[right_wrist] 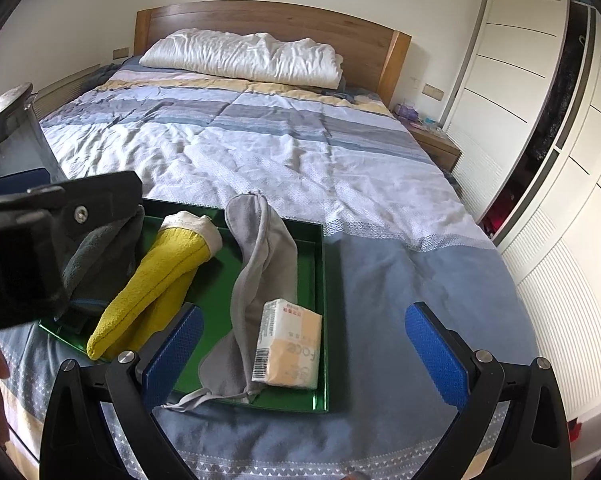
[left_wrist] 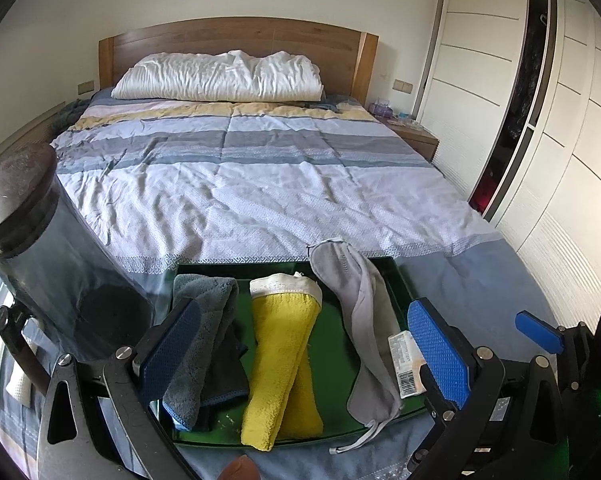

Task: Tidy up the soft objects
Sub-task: 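Withdraw both tools from the tray toward the plastic sleeve and waffle cloth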

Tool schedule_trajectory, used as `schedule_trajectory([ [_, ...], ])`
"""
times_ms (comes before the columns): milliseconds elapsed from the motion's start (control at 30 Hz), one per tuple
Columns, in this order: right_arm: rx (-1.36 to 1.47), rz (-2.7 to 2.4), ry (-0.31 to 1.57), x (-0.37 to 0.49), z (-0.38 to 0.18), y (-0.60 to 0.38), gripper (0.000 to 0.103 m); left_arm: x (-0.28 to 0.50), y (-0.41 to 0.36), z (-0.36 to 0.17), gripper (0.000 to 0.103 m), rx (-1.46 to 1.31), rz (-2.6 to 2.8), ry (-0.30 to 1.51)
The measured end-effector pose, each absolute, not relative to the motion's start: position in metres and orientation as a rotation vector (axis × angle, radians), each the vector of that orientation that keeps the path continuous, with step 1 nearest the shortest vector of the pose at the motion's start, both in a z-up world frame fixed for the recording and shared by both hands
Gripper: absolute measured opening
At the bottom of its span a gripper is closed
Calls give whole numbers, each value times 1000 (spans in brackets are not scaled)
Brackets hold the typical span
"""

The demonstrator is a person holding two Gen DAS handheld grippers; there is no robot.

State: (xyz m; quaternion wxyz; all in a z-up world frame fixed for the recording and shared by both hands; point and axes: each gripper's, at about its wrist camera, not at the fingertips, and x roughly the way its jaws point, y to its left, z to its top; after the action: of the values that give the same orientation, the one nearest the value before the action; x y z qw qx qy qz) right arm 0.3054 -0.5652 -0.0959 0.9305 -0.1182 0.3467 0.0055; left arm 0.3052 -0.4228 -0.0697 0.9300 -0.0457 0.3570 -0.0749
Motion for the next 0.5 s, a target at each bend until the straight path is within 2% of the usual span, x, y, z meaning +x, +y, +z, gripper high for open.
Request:
schedule_trajectory([
  [500,-231,3,658,245,-68,-552,103,239,-393,-17,101,-128,-249,642],
])
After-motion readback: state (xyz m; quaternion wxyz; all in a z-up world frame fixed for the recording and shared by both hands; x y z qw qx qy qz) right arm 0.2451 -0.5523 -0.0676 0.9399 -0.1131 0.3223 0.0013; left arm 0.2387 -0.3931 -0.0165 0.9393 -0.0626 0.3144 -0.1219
